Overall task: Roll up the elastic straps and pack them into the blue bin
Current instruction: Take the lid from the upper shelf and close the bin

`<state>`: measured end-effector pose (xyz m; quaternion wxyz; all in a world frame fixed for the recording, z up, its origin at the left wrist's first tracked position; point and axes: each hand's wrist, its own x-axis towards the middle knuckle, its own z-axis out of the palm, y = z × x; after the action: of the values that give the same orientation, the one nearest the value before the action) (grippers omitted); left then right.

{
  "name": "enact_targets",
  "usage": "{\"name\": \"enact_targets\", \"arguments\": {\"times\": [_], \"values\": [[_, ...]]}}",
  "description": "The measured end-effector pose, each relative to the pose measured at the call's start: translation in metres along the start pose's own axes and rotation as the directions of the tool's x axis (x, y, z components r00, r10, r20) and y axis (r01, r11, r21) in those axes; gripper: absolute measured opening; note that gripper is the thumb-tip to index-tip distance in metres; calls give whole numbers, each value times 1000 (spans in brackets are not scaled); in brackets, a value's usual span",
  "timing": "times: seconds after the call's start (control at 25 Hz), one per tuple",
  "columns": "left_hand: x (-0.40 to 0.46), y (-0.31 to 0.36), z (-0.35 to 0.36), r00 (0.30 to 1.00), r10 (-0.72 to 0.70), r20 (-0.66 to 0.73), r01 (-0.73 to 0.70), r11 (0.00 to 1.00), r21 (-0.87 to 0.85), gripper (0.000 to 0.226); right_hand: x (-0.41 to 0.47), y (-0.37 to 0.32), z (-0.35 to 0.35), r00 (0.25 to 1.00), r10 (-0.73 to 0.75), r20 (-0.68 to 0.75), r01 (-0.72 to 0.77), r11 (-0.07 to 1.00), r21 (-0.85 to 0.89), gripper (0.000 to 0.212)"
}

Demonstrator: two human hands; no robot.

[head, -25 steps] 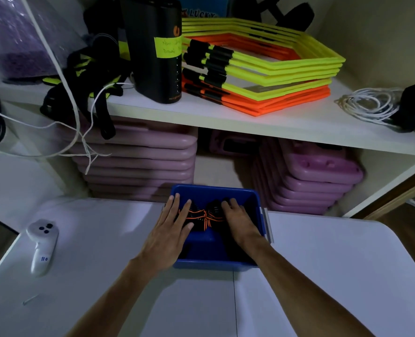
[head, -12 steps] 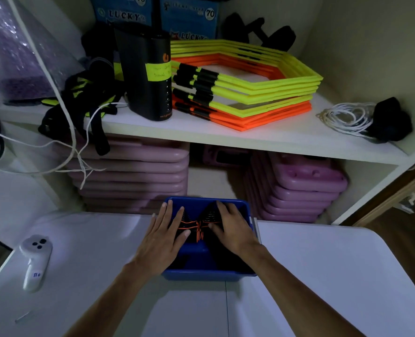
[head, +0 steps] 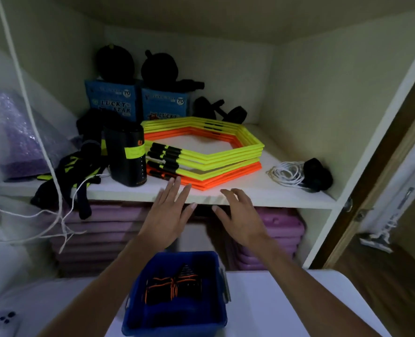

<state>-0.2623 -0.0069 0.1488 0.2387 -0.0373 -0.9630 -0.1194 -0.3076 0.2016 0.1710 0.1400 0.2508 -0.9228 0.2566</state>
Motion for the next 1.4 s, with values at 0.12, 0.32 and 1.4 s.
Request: {"name": "enact_targets", "arguments": {"times": [0.12, 0.32, 1.4], "values": [[30, 24, -39, 997, 64, -51, -65, 998, -17, 72, 20, -3, -52, 996, -22, -82, 19, 999, -35, 57], [123, 79, -146, 948, 208, -243, -206, 978, 34, 67, 79, -21, -166, 954, -123, -274, 87, 986, -142, 51], [365, 253, -328, 875, 271, -400, -196, 956, 219, 67, 219, 3, -439, 862, -21, -506, -25, 996, -83, 9]]}}
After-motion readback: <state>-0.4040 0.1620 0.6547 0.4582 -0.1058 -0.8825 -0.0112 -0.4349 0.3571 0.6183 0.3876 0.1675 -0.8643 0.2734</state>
